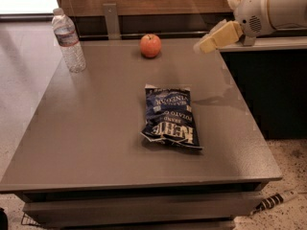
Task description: Pick apple
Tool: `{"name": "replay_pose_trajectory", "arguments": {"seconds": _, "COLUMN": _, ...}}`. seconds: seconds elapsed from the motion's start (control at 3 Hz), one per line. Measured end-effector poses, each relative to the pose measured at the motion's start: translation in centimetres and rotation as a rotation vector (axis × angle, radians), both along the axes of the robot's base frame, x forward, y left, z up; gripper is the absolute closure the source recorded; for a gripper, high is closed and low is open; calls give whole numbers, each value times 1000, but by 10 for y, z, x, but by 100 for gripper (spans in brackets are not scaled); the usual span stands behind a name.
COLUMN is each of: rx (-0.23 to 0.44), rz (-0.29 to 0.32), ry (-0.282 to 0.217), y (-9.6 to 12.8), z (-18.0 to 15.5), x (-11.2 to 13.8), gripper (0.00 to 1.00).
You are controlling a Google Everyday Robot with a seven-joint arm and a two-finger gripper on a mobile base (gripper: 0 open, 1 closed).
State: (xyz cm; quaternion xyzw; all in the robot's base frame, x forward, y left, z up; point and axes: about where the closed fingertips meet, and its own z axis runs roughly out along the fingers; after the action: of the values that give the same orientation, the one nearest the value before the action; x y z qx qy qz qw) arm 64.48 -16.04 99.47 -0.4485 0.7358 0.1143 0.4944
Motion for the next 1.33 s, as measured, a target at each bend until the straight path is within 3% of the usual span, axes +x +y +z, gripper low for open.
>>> {"name": "replay_pose_trajectory", "arguments": {"seconds": 0.33, "rx": 98, "rz": -14, "ry": -29, "y": 16, "z": -2, "x": 18, "gripper": 0}}
{"name": "replay_pose_trajectory", "arguments": {"seconds": 1.0, "rx": 102, "rz": -14, "ry": -25, "y": 20, "z": -5, "x": 24, "gripper": 0}}
{"name": "replay_pose_trajectory", "arguments": {"seconds": 1.33, "rx": 121, "rz": -43, "ry": -40, "y": 23, "z": -16, "x": 53, "gripper": 0}}
